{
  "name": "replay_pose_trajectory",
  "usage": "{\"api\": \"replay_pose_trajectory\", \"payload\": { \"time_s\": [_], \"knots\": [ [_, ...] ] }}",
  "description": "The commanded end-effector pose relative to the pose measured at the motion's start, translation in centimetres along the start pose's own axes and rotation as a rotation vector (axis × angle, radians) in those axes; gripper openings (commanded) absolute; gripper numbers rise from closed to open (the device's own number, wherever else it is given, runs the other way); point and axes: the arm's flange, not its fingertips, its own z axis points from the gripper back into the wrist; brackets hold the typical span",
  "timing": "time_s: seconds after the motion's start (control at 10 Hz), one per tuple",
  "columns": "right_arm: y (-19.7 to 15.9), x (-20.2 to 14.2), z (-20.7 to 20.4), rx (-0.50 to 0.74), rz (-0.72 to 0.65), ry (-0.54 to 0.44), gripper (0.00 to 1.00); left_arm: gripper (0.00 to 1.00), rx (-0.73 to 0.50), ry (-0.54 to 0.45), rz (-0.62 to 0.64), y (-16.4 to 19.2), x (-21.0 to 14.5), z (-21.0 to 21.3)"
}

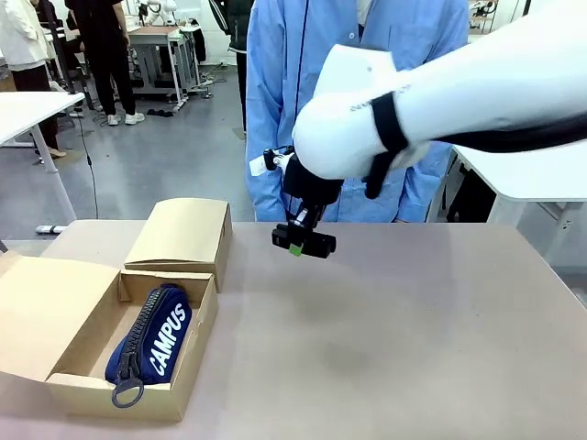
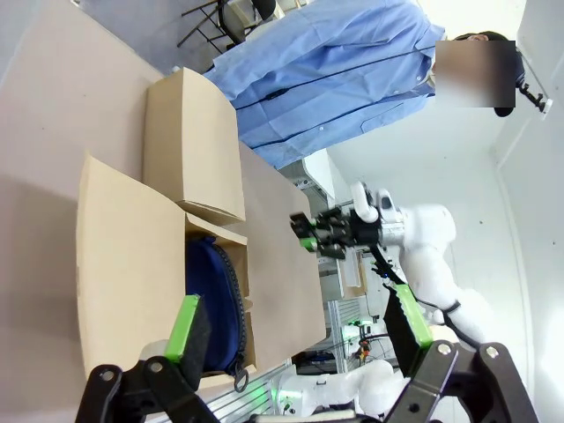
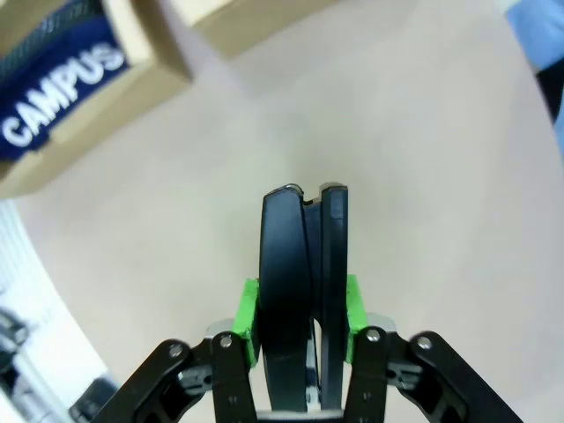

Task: Place items inside the box.
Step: Pick up a Pencil pouch or Stapler and place it inside the Mailer Box closest to the robot.

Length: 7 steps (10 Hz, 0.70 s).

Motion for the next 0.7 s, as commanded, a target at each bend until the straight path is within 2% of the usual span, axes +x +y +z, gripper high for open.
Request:
{"api": "replay_pose_trajectory", "payload": {
  "time_s": [0.0,0.1,0.4,0.5,0.6],
  "knots": [
    [2.8,-4.2,1.2,-0.118,-0.027,-0.085,0.0,1.0,-0.027,-0.013,-0.016,-0.1,0.0,0.0],
    [0.0,0.0,0.0,0.0,0.0,0.0,0.0,1.0,-0.027,-0.013,-0.016,-0.1,0.0,0.0],
    [0.0,0.0,0.0,0.0,0.0,0.0,0.0,1.0,-0.027,-0.013,-0.016,-0.1,0.0,0.0],
    [1.0,-1.5,0.0,-0.028,-0.01,-0.006,0.42,1.0,-0.027,-0.013,-0.016,-0.1,0.0,0.0],
    [3.7,0.0,0.2,-0.052,0.014,-0.01,0.42,1.0,-0.027,-0.013,-0.016,-0.1,0.0,0.0]
  ]
}}
